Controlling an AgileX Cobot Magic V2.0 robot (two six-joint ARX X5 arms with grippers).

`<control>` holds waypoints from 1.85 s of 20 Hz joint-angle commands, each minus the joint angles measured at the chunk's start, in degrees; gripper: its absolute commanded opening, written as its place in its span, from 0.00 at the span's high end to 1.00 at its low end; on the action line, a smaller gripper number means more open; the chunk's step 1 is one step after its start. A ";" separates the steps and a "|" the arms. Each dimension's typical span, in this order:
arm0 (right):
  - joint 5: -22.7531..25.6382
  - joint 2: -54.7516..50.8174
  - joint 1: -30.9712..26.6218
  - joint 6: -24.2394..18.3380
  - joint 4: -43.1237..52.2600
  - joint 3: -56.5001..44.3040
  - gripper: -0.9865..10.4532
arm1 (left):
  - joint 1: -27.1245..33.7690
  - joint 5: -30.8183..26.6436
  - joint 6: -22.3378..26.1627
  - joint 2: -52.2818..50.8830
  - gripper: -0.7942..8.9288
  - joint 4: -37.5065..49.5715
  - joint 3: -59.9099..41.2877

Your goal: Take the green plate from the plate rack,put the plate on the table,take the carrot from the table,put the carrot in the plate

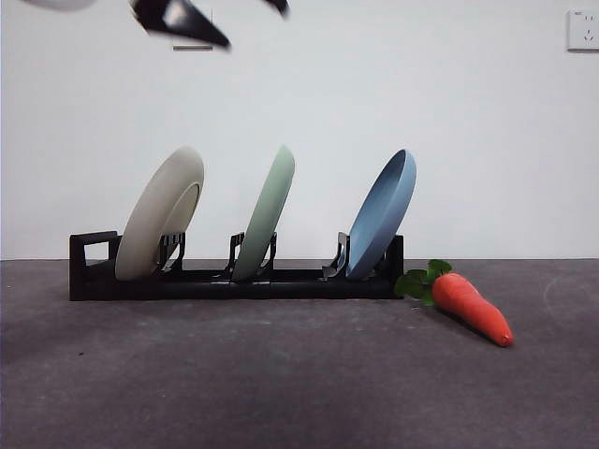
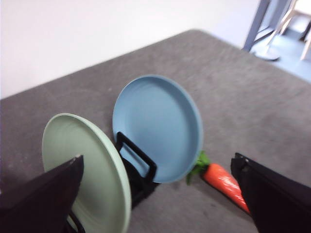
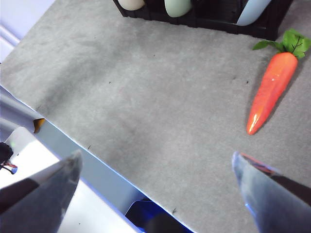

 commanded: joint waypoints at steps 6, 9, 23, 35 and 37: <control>0.00 0.17 0.09 -0.22 0.24 0.15 0.44 | -1.31 -7.76 -0.79 15.69 0.39 10.64 0.74; 0.02 0.17 0.09 -0.24 0.26 0.15 0.44 | -1.31 -7.80 -0.77 18.43 0.41 11.26 0.74; 0.00 1.09 0.09 -0.26 0.70 0.15 0.44 | -1.27 -1.86 -4.02 20.39 0.93 12.37 0.74; 0.00 1.25 0.09 -0.26 0.72 0.15 0.45 | -0.74 6.21 -12.55 17.07 0.93 12.20 6.32; 0.00 1.27 0.09 -0.26 0.72 0.15 0.45 | -1.22 6.21 -12.31 15.96 0.93 8.92 9.46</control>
